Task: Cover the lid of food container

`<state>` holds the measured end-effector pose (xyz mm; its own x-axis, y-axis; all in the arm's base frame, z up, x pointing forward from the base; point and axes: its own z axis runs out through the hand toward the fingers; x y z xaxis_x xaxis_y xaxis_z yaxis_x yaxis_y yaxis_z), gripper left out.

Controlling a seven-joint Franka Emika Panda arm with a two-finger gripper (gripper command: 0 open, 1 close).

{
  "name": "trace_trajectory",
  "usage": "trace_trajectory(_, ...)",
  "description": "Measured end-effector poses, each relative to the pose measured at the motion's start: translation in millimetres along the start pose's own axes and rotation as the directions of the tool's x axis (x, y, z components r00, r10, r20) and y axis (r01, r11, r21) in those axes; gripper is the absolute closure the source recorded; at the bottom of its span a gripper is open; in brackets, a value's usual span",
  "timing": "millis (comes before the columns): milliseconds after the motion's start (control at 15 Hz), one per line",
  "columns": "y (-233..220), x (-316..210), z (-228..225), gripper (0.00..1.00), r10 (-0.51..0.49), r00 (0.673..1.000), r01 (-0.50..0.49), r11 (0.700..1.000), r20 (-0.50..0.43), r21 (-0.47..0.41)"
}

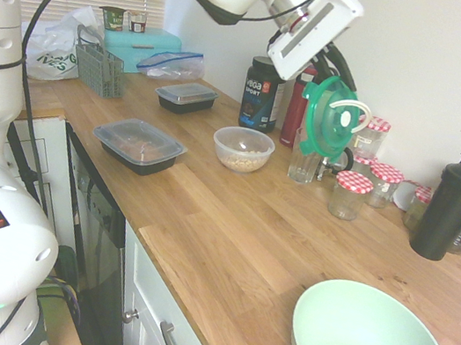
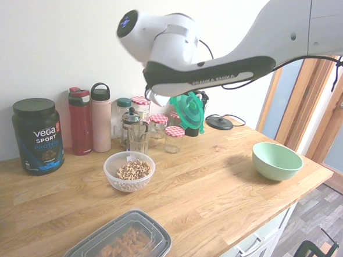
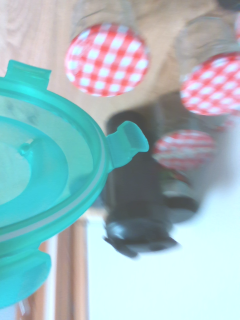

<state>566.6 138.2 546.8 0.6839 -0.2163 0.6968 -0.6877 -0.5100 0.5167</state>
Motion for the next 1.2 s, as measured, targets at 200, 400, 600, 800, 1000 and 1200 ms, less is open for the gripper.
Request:
trace_trajectory(200,-43.4,-41.4,-26.0,1.0,0.021,0.991,-0.033,0.996,-0.131,-0.088)
trace_trajectory(400,-78.7,-76.8,-47.9,1.0,-0.002,0.984,-0.021,0.991,-0.18,-0.131)
trace_trajectory(600,-107.4,-93.3,-79.9,1.0,-0.009,0.973,-0.022,0.991,-0.232,-0.133)
trace_trajectory(800,-134.1,-104.7,-91.8,1.0,-0.006,0.966,-0.029,0.991,-0.258,-0.13)
trace_trajectory(1000,-153.4,-121.2,-89.9,1.0,-0.019,0.965,-0.023,0.988,-0.263,-0.156)
trace_trajectory(1200,-165.4,-133.0,-89.3,1.0,-0.037,0.964,-0.009,0.985,-0.263,-0.171)
